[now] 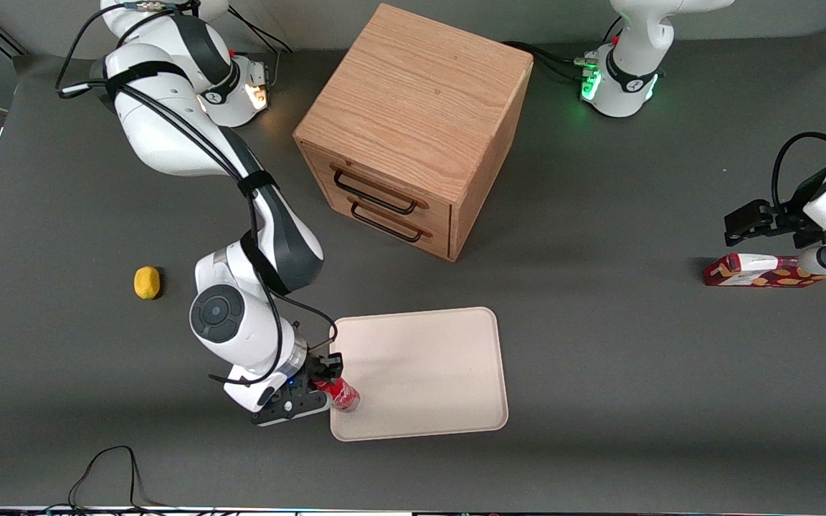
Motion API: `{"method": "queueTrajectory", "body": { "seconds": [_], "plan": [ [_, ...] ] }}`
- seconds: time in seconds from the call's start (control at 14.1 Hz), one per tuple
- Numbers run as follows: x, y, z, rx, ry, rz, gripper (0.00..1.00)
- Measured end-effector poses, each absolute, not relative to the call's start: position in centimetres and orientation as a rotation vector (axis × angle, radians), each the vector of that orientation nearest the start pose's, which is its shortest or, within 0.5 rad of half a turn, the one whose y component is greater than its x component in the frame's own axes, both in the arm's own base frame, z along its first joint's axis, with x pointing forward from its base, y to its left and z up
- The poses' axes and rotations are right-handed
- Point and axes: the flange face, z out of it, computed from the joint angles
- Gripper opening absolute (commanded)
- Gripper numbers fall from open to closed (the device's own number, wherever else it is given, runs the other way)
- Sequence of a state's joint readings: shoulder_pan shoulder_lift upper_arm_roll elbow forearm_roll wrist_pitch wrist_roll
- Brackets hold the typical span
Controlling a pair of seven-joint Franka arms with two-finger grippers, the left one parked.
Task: Place coke bottle on tray
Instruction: 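Lower the bottle onto the tray and open the right gripper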
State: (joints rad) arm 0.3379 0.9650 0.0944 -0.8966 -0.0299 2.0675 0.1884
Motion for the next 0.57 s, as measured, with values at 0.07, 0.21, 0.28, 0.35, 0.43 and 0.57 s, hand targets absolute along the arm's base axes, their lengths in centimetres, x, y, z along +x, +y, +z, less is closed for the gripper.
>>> {"method": "queueTrajectory", "body": {
  "seconds": [0.07,0.21,0.28,0.35,0.43,0.57],
  "plan": [
    [74.66,30.64,33.07,-3.003,-0.311,-0.291,0.99],
    [74.74,30.61,33.31,-3.001,-0.309,-0.3,0.99],
    [74.75,30.61,33.35,-3.001,-0.309,-0.301,1.0],
    [74.76,30.6,33.4,-3.001,-0.309,-0.302,1.0],
    [74.78,30.58,33.44,-3.001,-0.309,-0.304,1.0],
    [74.88,30.36,33.48,-3.004,-0.305,-0.307,1.0]
  ]
}}
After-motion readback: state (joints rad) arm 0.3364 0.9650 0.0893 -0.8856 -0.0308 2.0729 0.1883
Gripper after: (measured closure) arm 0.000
